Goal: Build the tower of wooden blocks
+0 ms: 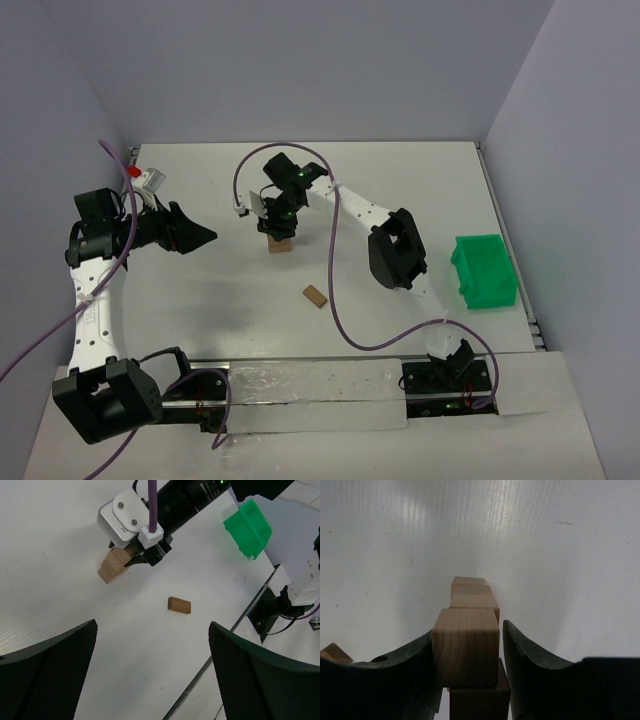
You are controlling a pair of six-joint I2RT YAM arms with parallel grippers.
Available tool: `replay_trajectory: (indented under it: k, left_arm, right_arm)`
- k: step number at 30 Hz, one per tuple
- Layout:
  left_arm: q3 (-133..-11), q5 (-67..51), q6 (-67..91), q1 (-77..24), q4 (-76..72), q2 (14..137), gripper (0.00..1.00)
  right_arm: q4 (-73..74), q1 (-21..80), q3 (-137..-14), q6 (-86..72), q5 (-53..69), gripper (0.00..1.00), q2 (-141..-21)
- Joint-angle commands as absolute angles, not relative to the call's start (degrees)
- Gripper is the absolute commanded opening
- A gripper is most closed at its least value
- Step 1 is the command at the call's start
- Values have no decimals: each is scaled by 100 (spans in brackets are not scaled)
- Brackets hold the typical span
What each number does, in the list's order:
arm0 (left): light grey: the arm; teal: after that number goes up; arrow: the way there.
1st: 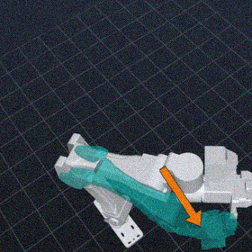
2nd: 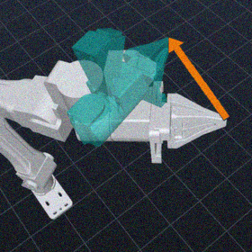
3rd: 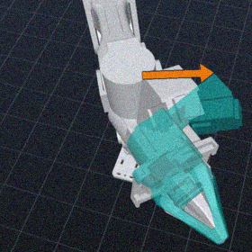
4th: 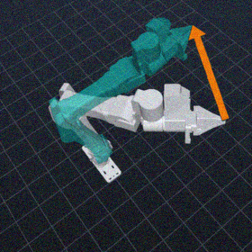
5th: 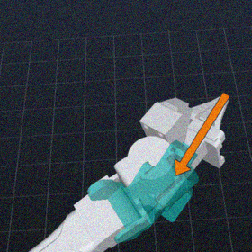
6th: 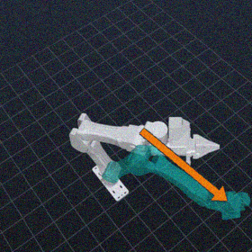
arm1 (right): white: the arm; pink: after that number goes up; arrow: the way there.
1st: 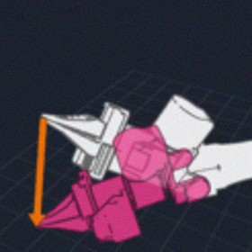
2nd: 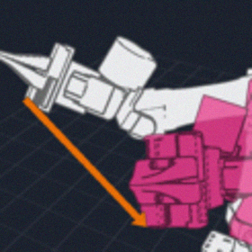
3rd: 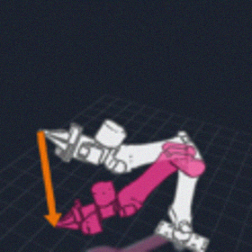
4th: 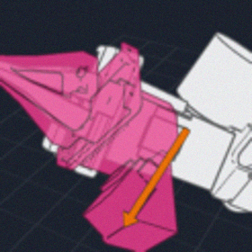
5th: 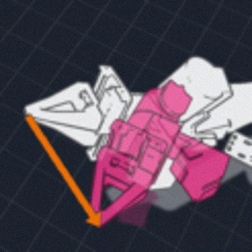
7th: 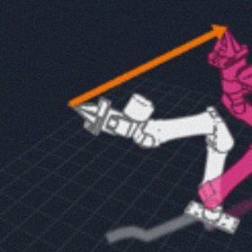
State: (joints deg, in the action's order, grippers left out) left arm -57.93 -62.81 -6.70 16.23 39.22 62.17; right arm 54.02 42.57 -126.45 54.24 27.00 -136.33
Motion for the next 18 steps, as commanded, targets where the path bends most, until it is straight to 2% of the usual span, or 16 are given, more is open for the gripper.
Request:
replay_trajectory:
  k: [1,6,12,15,18]
  left_arm:
    - [-5792,-6354,-782,1635,3735,6223,98]
    - [-5792,-6354,-791,1635,3727,6227,98]
    - [-5792,-6372,-773,1635,3718,6236,98]
    - [-5810,-6363,-782,1635,3727,6240,98]
    - [-5818,-6370,-775,1635,3728,6247,98]
  right_arm:
    - [5326,4297,-12876,5449,2715,51,-13729]
    - [5365,4294,-12885,5432,2729,52,-13711]
    - [5388,4307,-12867,5383,2725,62,-13693]
    - [5388,4333,-12894,5299,2707,71,-13712]
    - [5381,4349,-12934,5239,2700,72,-13735]
